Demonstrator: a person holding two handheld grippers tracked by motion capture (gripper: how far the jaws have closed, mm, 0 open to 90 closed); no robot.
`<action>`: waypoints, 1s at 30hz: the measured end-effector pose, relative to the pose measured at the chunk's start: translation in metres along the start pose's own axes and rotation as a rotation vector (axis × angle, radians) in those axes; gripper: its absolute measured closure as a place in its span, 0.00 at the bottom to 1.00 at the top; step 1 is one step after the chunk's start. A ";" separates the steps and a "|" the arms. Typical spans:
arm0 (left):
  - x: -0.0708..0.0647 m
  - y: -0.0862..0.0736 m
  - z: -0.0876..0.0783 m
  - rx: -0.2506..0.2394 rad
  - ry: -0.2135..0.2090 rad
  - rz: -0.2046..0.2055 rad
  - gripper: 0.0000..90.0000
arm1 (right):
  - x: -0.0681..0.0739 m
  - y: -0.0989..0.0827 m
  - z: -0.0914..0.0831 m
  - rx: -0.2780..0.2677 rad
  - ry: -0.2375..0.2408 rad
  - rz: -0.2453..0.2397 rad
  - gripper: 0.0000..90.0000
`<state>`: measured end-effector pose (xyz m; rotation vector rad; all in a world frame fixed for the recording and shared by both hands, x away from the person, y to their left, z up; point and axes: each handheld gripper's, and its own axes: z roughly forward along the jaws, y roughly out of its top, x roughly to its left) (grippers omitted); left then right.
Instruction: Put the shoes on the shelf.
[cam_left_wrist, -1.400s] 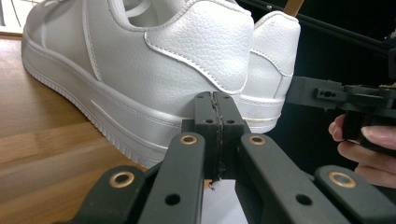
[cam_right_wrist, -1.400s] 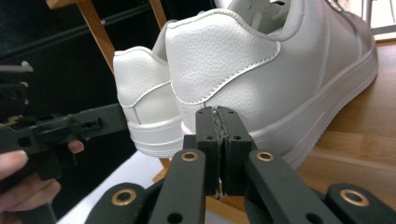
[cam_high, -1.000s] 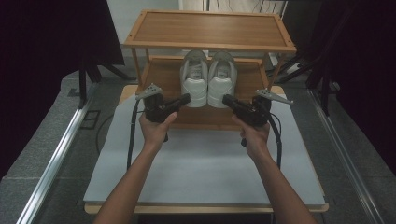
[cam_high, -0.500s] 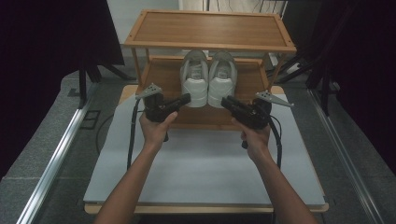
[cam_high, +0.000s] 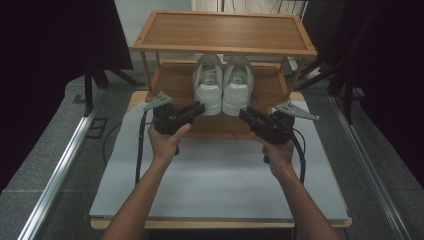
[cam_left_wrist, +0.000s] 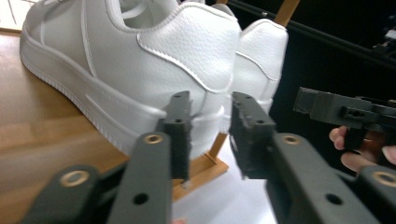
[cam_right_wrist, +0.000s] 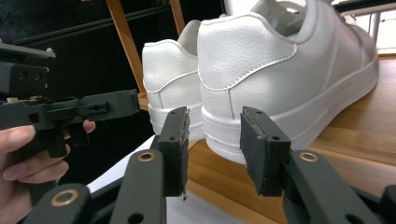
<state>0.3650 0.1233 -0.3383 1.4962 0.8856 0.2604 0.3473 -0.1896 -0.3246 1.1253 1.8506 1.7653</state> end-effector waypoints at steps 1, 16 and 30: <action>0.000 -0.002 -0.003 0.003 -0.006 -0.007 0.70 | 0.000 0.000 -0.003 -0.002 0.000 -0.007 0.67; 0.001 -0.048 -0.060 0.000 -0.028 -0.070 0.53 | -0.006 -0.039 -0.049 -0.033 0.001 -0.060 0.61; 0.010 -0.098 -0.089 0.067 0.040 -0.085 0.50 | -0.020 -0.099 -0.076 -0.012 -0.022 -0.032 0.58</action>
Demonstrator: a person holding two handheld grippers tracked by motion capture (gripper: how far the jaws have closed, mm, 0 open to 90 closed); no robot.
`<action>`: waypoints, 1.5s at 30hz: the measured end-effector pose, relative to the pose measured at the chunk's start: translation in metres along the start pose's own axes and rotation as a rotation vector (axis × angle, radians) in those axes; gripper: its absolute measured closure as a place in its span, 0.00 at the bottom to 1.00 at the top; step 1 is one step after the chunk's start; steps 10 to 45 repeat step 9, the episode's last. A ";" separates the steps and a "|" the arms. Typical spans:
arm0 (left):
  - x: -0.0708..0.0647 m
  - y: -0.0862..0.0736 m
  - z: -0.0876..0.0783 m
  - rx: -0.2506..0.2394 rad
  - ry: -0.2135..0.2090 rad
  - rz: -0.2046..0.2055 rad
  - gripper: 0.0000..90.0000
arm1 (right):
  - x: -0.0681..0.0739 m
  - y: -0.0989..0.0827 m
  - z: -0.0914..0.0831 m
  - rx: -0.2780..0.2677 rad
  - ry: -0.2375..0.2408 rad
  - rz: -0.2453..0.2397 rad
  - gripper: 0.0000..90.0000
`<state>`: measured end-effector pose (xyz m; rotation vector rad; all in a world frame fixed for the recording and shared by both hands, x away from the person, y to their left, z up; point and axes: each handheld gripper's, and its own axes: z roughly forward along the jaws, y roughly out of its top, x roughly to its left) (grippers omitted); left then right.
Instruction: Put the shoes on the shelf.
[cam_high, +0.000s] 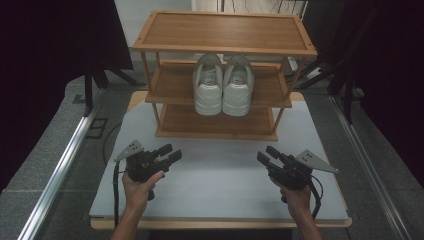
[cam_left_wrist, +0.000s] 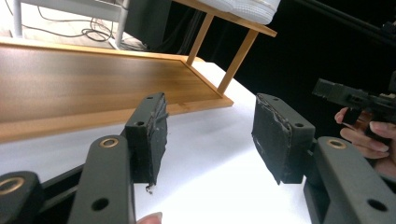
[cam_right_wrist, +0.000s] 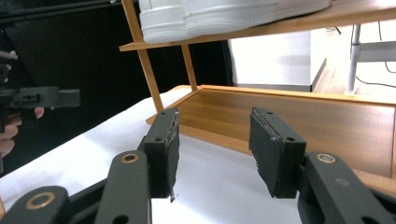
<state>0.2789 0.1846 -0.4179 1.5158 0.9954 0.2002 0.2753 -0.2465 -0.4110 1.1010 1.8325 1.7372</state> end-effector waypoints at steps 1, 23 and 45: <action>0.001 0.000 0.001 0.006 0.000 0.000 0.50 | -0.001 -0.001 0.001 0.007 0.003 -0.001 0.58; 0.004 -0.008 -0.001 0.020 0.032 0.021 0.47 | 0.005 -0.004 0.002 -0.002 -0.028 -0.042 0.50; 0.004 -0.008 -0.001 0.020 0.032 0.021 0.47 | 0.005 -0.004 0.002 -0.002 -0.028 -0.042 0.50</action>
